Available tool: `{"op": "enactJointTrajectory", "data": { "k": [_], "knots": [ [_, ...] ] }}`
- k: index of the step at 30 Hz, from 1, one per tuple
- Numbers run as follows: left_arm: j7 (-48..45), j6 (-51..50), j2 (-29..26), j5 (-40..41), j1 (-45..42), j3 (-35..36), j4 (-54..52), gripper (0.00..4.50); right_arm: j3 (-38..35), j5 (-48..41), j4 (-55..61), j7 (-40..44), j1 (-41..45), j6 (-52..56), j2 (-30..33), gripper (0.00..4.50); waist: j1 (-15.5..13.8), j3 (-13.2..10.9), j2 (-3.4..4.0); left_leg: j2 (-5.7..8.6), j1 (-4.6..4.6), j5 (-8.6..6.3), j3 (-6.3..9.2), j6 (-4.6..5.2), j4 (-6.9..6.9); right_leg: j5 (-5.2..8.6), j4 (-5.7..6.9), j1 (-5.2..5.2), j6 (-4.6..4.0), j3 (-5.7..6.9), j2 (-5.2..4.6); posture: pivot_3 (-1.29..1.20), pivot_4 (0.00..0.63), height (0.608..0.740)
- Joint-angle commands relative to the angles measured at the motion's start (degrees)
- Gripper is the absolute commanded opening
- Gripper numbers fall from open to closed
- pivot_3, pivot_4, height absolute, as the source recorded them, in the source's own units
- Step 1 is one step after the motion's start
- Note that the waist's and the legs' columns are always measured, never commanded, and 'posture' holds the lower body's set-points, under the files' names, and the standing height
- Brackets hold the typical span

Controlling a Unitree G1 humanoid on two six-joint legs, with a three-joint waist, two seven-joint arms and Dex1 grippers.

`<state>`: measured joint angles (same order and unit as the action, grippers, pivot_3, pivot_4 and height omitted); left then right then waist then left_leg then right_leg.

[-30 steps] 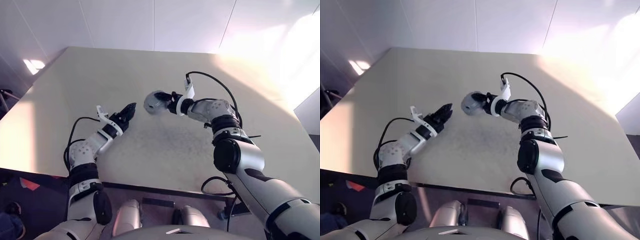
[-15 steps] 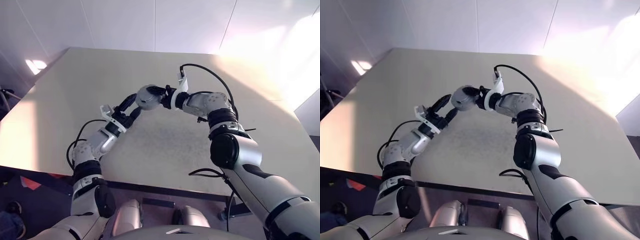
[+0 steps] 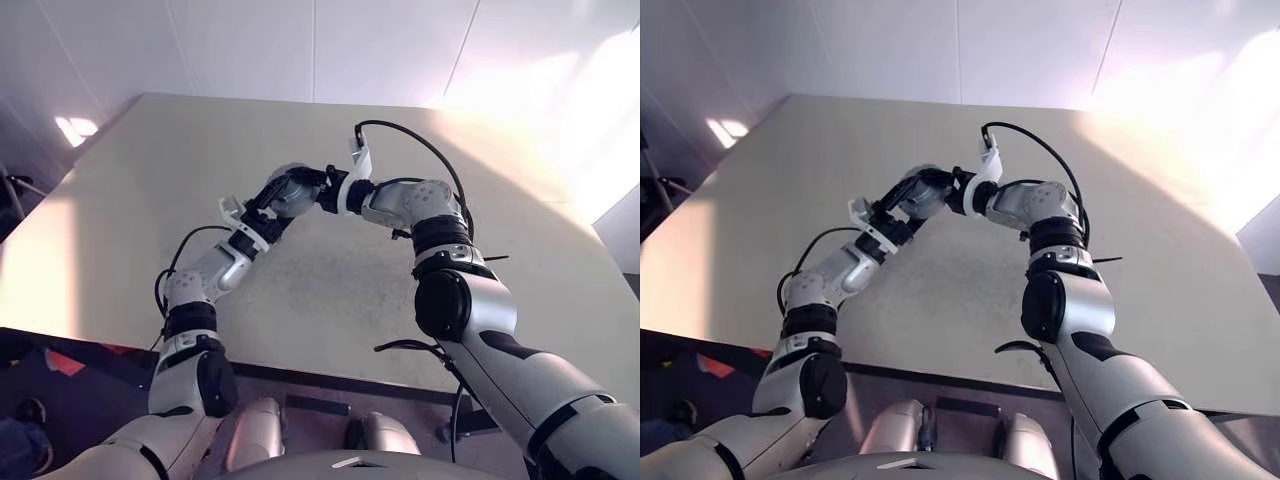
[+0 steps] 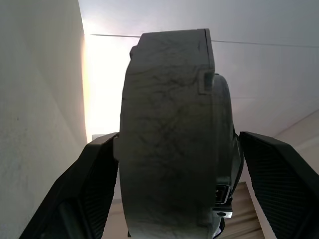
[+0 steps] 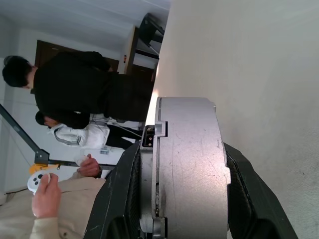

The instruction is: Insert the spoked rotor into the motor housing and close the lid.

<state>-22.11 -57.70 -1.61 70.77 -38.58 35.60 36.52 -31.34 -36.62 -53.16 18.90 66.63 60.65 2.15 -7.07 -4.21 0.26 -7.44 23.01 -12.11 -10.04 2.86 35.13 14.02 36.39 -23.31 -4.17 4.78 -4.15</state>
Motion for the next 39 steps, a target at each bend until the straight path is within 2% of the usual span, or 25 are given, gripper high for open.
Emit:
{"op": "enactJointTrajectory", "data": {
  "k": [1, 4, 13, 16, 19, 22, 25, 30, 39],
  "knots": [
    [-2.87, 1.17, -1.61, -0.67, -1.41, 0.04, 1.17, 3.07, -0.55, -2.48, 2.60, 1.18, 1.44, -1.10, 0.34, 2.36, -0.12, -0.01, 0.01, 0.00, 0.00, 0.00, 0.00, 0.00, 0.00, 0.00, 0.01, 0.00, 0.00, 0.00, 0.00, 0.00, 0.000, 0.740],
    [-4.29, 1.45, -2.44, -1.31, -1.66, -0.04, 2.44, 2.11, -0.46, -2.27, 2.03, 1.22, 1.51, -1.73, 0.34, 2.36, -0.24, -0.02, 0.01, 0.01, 0.01, 0.00, 0.00, -0.02, 0.01, -0.01, 0.01, 0.00, 0.01, 0.00, 0.00, 0.00, 0.000, 0.740],
    [-7.28, 2.59, -3.82, -4.53, -2.14, -0.80, 5.41, 2.09, 2.21, -0.76, 3.22, 3.06, 0.67, -4.62, 0.18, 2.36, -0.23, -0.02, 0.01, -0.01, -0.04, -0.02, 0.00, -0.18, 0.01, -0.01, 0.13, -0.02, 0.01, 0.00, 0.00, 0.00, 0.000, 0.740],
    [-8.33, 3.06, -4.17, -5.66, -2.41, -0.87, 6.42, 2.09, 5.94, 1.12, 5.95, 5.12, -0.81, -6.38, 0.35, 3.11, -0.26, -0.02, 0.01, -0.01, -0.06, -0.01, 0.00, -0.20, 0.01, -0.01, 0.15, 0.00, 0.01, 0.00, 0.00, 0.00, 0.000, 0.740],
    [-9.25, 4.29, -4.51, -7.26, -2.50, -1.13, 7.13, 2.09, 8.88, 5.28, 7.38, 1.82, -2.14, -14.11, -0.25, 4.09, -0.22, -0.03, 0.01, 0.00, -0.05, 0.00, 0.01, -0.21, 0.03, -0.05, 0.17, -0.02, 0.09, 0.00, 0.00, 0.00, 0.000, 0.740],
    [-10.60, 10.22, -4.22, -12.01, -1.51, -3.23, 5.16, 2.09, 8.70, 6.76, 7.47, -1.09, -2.66, -21.61, -1.20, 4.09, -0.10, -0.03, 0.01, 0.00, -0.07, 0.02, 0.02, -0.26, 0.01, -0.08, 0.18, -0.02, 0.14, 0.00, 0.00, 0.00, 0.000, 0.740],
    [-9.15, 17.18, -4.66, -14.22, -1.18, -1.80, 4.39, 2.09, 8.16, 6.79, 5.75, -2.34, -2.37, -24.39, -0.98, 4.09, 0.18, -0.04, 0.00, 0.00, -0.09, 0.02, 0.02, -0.27, -0.01, -0.08, 0.18, -0.01, 0.14, 0.00, 0.00, 0.00, 0.000, 0.740],
    [-5.46, 25.01, -7.11, -15.83, -0.91, 1.31, 4.65, 2.09, 8.33, 6.35, 4.87, -1.31, -2.76, -24.46, -0.28, 4.09, 1.09, -0.05, -0.01, -0.01, -0.11, 0.05, 0.02, -0.25, -0.02, -0.08, 0.23, -0.01, 0.14, 0.00, 0.00, 0.00, 0.000, 0.740],
    [0.59, 29.06, -12.21, -15.24, 1.70, 7.20, 2.19, 2.09, 8.95, 5.88, 5.97, 0.70, -4.74, -21.38, 0.00, 4.09, 1.24, -0.05, -0.01, -0.01, -0.11, 0.12, 0.02, -0.09, 0.04, -0.01, 0.30, -0.01, 0.02, 0.00, 0.00, 0.00, 0.000, 0.740]
  ]
}}
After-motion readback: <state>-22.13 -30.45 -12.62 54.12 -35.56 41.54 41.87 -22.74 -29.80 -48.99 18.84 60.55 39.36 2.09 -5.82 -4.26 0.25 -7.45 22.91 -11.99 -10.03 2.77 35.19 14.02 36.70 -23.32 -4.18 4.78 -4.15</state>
